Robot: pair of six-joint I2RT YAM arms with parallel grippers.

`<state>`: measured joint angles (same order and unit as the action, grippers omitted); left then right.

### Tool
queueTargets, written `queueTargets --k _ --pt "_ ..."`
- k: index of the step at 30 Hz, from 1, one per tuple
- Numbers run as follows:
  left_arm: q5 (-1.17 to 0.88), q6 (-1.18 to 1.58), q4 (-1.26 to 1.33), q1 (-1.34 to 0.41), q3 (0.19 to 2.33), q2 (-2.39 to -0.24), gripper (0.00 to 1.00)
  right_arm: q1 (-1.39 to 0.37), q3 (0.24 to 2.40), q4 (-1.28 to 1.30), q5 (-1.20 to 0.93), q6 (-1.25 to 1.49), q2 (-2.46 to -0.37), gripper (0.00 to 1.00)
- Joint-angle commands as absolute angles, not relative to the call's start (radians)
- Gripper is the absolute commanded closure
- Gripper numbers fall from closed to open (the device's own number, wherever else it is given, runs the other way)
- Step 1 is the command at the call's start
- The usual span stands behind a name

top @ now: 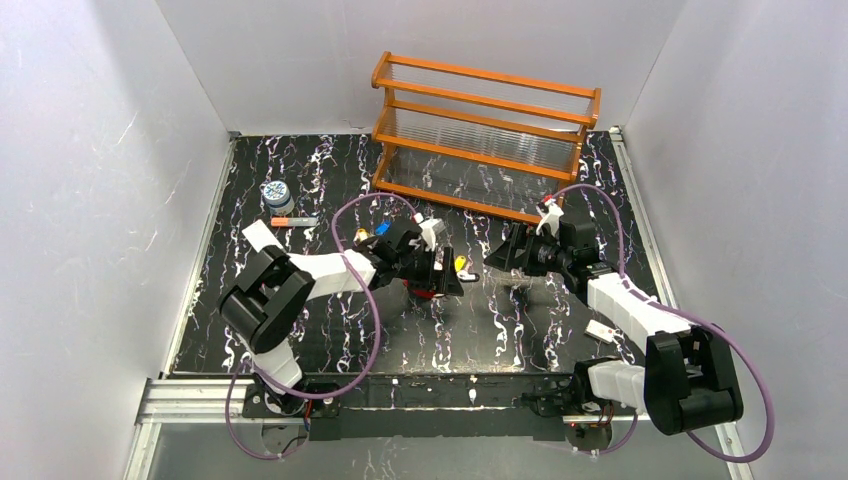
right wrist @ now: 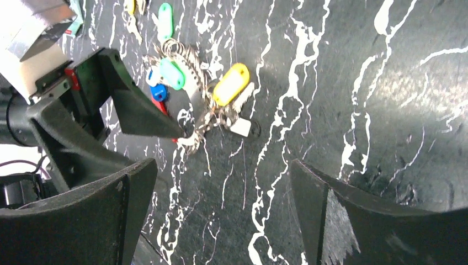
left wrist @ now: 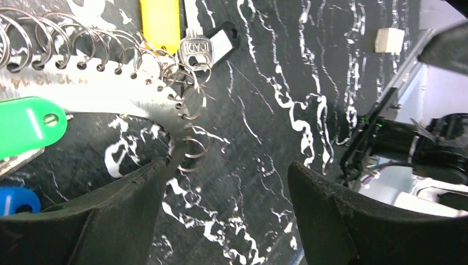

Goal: Put the keys on the keyring

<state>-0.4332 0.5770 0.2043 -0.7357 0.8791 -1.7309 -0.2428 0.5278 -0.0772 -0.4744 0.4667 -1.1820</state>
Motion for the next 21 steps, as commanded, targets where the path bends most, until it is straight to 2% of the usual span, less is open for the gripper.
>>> queueTargets --k 1,7,14,17,21 --pt "-0.492 0.642 0.265 -0.723 0.862 -1.600 0.21 -0.247 0.599 -0.141 -0.508 0.432 -1.209 0.01" --pt "-0.493 0.745 0.362 -0.639 0.812 -1.503 0.21 -0.247 0.667 -0.166 -0.654 0.376 -1.314 0.01" --pt "-0.474 0.865 0.389 -0.476 0.645 -1.397 0.22 -0.301 0.799 -0.124 -0.646 0.376 -1.513 0.02" --pt "-0.429 0.878 0.338 -0.445 0.571 -1.353 0.23 -0.348 0.874 -0.079 -0.641 0.361 -1.614 0.12" --pt "-0.376 0.896 0.298 -0.443 0.506 -1.324 0.25 -0.418 0.950 -0.042 -0.575 0.343 -1.692 0.14"
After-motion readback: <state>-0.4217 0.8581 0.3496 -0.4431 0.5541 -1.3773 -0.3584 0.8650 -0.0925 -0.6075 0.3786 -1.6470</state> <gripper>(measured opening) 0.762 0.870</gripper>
